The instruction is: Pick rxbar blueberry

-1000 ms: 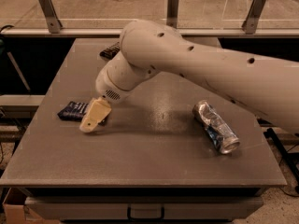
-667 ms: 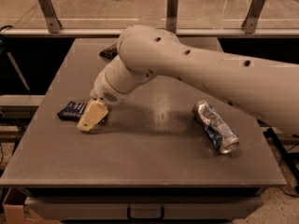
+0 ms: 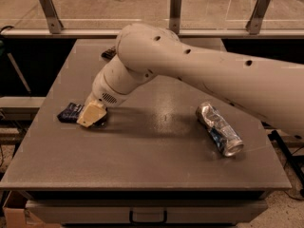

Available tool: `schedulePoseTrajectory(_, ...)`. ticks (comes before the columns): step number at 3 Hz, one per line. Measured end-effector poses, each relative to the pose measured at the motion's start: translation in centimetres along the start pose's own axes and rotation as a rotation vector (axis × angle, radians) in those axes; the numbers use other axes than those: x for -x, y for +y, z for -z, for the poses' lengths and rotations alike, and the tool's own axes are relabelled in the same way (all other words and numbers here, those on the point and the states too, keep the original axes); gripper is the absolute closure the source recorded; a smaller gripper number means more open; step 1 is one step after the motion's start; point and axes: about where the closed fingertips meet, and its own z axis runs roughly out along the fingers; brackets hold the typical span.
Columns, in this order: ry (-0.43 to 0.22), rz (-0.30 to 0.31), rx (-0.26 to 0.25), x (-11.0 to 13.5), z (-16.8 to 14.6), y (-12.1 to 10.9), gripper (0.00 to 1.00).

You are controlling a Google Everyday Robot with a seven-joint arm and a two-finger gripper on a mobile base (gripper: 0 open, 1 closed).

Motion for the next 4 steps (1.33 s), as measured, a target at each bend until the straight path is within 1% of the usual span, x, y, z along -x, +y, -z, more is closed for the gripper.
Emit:
schedulePoseTrajectory(1,-0.007,0.0,-0.008,0.2,0.4,-0.2,1.0)
schedulePoseTrajectory(2,-0.076,-0.004,-0.085,1.9,4.3,-1.7,1.0)
schedulePoseTrajectory(3,-0.175,0.015,-0.174,3.7,10.9,-4.0,1.0)
schedulePoseTrajectory(4,-0.198,0.071,-0.211,4.4,13.0,-4.8,1.0)
